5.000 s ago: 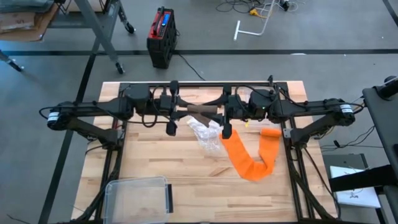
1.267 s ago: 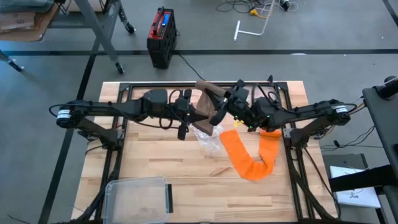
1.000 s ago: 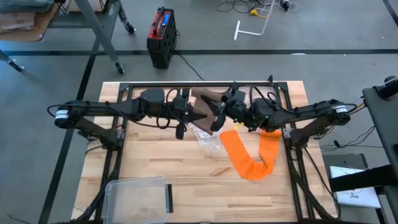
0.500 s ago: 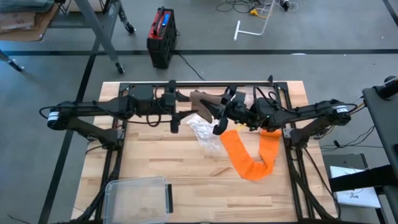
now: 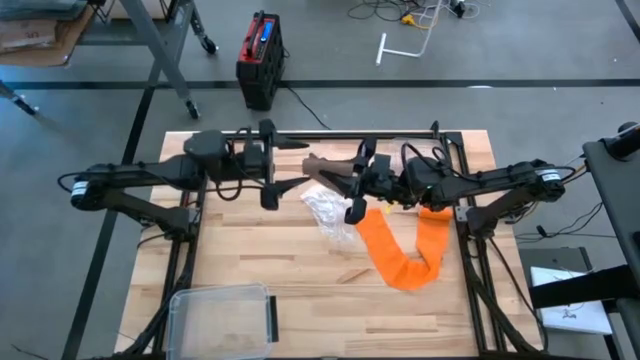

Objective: Roll bandage
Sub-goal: Roll the brown bandage

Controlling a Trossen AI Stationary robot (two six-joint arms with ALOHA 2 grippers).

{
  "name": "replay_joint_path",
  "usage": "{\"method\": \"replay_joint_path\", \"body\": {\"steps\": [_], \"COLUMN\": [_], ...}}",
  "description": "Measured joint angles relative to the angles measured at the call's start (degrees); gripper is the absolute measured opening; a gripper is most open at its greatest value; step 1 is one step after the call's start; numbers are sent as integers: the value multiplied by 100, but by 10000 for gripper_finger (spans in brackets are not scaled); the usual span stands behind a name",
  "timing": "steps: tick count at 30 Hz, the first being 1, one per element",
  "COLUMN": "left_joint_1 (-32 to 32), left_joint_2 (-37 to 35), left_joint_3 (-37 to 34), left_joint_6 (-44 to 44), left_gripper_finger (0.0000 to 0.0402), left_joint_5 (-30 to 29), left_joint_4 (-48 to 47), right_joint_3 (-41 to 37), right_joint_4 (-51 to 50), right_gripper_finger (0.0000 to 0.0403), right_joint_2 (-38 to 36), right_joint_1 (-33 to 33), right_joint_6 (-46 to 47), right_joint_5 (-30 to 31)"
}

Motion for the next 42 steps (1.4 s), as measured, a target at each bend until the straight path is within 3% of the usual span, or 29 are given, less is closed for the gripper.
{"method": "replay_joint_path", "body": {"steps": [9, 14, 19, 24, 33, 42], "left_joint_1": [-2, 0, -2, -4, -2, 9], "left_joint_2": [252, 368, 353, 243, 18, -56], "left_joint_3": [-2, -2, -2, -11, -9, 0], "left_joint_6": [542, 383, 233, 145, 90, 413], "left_gripper_finger": [302, 260, 153, 33, 71, 43], "left_joint_5": [356, 395, 414, 434, 455, 850], "left_joint_4": [478, 523, 497, 342, -74, -437], "right_joint_3": [0, 0, 2, 13, -2, -2], "right_joint_4": [-126, -129, -209, -370, -921, -1285], "right_gripper_finger": [73, 67, 89, 127, 229, 305], "right_joint_2": [2, 7, 7, 4, -216, -363], "right_joint_1": [0, 0, -2, -2, -7, -299], "right_joint_6": [1, -15, -18, 571, 2693, 4039], "right_joint_5": [-135, -135, -125, -166, -705, -1023]}}
